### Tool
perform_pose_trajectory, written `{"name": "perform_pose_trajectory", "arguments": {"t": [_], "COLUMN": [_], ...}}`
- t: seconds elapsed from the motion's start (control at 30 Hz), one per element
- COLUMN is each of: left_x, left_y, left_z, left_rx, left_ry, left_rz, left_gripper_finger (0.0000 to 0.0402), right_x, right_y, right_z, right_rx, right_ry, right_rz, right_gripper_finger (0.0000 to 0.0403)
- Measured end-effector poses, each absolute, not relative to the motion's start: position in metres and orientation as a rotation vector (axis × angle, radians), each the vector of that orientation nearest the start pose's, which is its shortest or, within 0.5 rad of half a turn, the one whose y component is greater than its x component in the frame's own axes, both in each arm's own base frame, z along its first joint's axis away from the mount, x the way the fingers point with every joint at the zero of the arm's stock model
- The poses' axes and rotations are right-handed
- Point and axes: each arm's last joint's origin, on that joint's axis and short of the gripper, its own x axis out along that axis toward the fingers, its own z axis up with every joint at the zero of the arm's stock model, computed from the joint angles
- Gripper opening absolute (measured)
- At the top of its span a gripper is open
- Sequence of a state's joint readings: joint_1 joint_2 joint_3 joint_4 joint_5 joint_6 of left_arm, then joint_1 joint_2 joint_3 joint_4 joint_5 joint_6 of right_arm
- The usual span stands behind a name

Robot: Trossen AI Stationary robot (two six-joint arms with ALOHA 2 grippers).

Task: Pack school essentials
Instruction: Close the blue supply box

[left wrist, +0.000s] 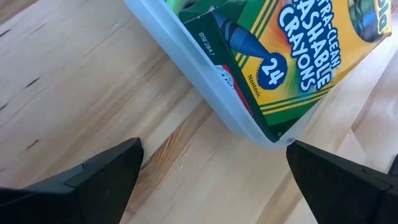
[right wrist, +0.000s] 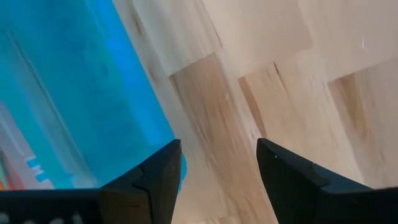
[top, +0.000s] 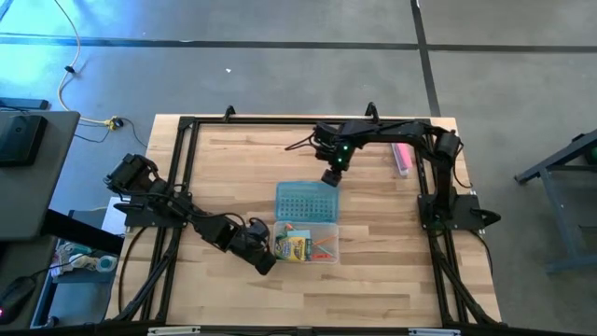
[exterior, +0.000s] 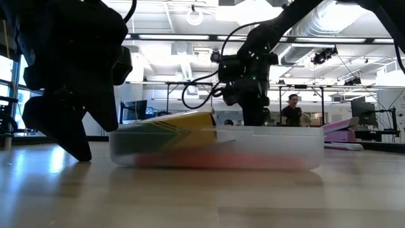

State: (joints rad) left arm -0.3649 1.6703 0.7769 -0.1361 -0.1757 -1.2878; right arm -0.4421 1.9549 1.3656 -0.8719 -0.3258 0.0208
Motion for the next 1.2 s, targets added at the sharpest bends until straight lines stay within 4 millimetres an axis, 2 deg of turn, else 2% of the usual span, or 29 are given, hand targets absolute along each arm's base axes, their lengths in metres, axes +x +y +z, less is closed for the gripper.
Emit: {"name": "perform_pose_trajectory", "arguments": {"t": [0.27,0.47,0.7,1.07,1.2], "left_x": [0.279,0.279,0.28,0.281,0.281], "left_y": [-0.101,-0.101,-0.1,-0.099,-0.099], "left_z": [0.131,0.131,0.131,0.131,0.131], "left_rx": [-0.899,-0.893,-0.911,-0.984,-0.994], "left_ry": [0.924,0.917,0.907,0.871,0.866], "left_rz": [0.471,0.474,0.481,0.536,0.544], "left_gripper_finger": [0.0387,0.0388,0.0388,0.0388,0.0388], "right_x": [0.342,0.344,0.352,0.361,0.365], "right_y": [-0.145,-0.137,-0.129,-0.104,-0.095], "right_z": [0.182,0.187,0.203,0.219,0.228], "right_rx": [0.572,0.563,0.54,0.523,0.458], "right_ry": [1.352,1.379,1.387,1.424,1.442], "right_rz": [-0.079,-0.059,-0.043,-0.032,-0.056], "right_gripper_finger": [0.0195,0.017,0.0143,0.0113,0.0112]}}
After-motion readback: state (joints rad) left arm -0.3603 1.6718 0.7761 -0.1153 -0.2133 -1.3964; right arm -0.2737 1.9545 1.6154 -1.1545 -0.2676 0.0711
